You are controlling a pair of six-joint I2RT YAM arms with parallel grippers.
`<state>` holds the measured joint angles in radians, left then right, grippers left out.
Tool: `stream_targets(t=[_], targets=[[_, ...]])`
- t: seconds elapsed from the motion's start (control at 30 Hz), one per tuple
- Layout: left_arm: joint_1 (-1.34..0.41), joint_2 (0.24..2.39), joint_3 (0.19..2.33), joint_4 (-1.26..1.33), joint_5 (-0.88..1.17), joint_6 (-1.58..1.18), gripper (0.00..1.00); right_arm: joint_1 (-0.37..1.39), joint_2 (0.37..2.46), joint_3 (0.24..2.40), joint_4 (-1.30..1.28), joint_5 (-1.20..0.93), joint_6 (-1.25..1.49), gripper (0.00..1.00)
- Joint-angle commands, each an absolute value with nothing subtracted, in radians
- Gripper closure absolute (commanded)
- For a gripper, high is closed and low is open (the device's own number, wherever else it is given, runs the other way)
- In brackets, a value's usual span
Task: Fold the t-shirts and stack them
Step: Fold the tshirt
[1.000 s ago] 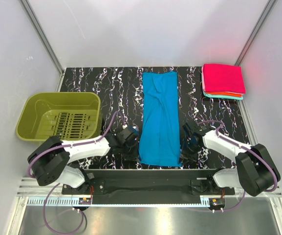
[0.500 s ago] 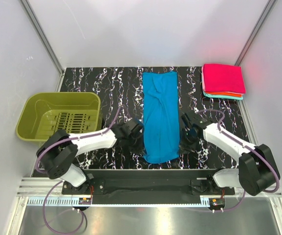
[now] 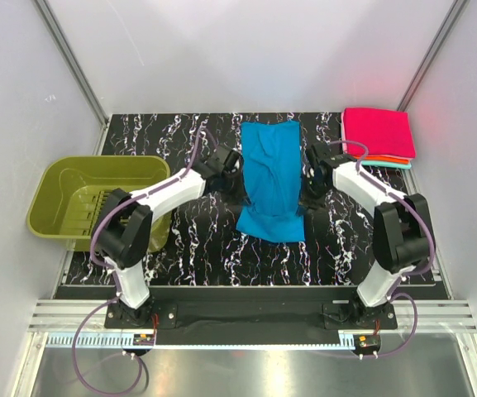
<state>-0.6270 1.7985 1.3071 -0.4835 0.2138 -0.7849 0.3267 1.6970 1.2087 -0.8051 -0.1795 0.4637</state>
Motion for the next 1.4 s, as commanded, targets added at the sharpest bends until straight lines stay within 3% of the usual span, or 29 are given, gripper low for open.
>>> stream_targets(t=[0.0, 0.67, 1.37], targets=[[-0.588, 1.877, 1.448, -0.488, 0.199, -0.707, 1.0, 0.289, 1.764, 1.35, -0.788, -0.209, 0.338, 1.0], [-0.431, 2.238, 1.913, -0.469, 0.308, -0.675, 1.0, 0.181, 2.082, 1.805, -0.808, -0.267, 0.19, 1.0], [-0.353, 2.384, 2.032, -0.356, 0.405, -0.723, 1.0, 0.129, 2.253, 2.032, -0.79, -0.33, 0.164, 1.0]])
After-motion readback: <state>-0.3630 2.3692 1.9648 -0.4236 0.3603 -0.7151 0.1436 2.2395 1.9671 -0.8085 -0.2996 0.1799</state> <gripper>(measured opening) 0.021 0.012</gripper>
